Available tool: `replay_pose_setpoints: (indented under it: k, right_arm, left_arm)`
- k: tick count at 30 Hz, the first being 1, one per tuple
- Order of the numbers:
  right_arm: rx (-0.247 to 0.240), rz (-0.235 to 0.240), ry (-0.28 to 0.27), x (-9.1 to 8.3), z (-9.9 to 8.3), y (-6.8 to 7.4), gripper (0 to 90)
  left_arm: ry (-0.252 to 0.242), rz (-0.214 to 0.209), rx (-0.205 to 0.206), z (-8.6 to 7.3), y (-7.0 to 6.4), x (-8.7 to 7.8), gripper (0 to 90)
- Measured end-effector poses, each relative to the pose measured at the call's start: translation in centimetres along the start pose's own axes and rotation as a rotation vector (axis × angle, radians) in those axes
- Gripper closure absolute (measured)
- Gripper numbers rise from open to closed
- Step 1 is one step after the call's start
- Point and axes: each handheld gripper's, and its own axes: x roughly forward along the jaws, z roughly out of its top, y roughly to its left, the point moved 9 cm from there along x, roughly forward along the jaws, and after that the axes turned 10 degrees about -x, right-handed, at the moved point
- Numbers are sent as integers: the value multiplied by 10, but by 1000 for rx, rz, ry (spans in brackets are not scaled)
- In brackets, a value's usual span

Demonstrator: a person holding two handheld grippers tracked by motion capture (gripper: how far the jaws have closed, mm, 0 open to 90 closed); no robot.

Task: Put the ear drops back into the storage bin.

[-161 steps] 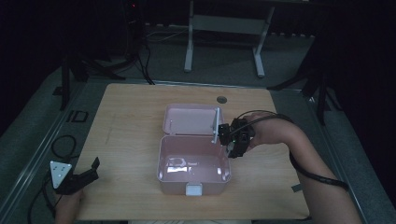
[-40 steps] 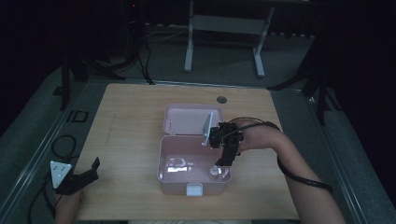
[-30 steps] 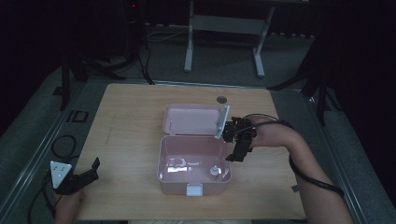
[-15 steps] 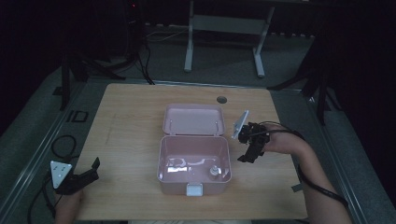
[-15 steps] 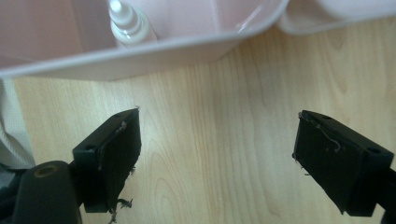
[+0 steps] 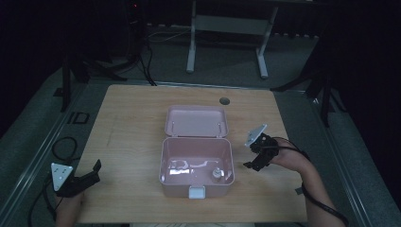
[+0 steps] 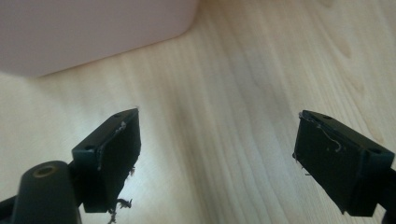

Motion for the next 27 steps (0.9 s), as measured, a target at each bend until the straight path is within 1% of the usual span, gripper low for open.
replay_pose_setpoints:
  k: [5, 9, 11, 14, 15, 16, 18, 19, 20, 25, 26, 27]
  right_arm:
    - [64, -73, -72, 9, -12, -3, 138]
    - [115, -147, -121, 15, -23, -6, 135]
    - [142, -166, -146, 18, -28, -6, 135]
    - [171, -198, -155, 24, -35, -4, 131]
    - [171, -198, -155, 24, -35, -4, 131]
    - [195, -225, -166, 27, -41, -4, 125]
    - [223, -250, -187, 29, -44, -5, 124]
    - [229, -270, -195, 29, -46, -5, 124]
    - [245, -285, -201, 31, -48, -5, 124]
    - [294, -330, -231, 35, -55, -1, 121]
    - [303, -352, -237, 36, -57, -2, 121]
    - [315, -363, -242, 36, -59, -1, 112]
  left_arm:
    - [0, 0, 0, 0, 0, 0, 14]
    - [-1, 0, 0, 0, 0, 0, 14]
    - [0, 0, 0, 0, 0, 0, 14]
    - [0, 0, 0, 0, 0, 0, 14]
    - [0, 0, 0, 0, 0, 0, 14]
    - [1, 0, -1, 0, 0, 0, 14]
    - [0, -1, -1, 0, 0, 0, 14]
    - [0, 0, -2, 0, 0, 0, 14]
    - [0, 0, -2, 0, 0, 0, 14]
    - [-1, -1, -4, 0, 0, 0, 14]
    - [0, -1, -4, 0, 0, 0, 14]
    - [-2, -2, -6, 0, 0, 0, 14]
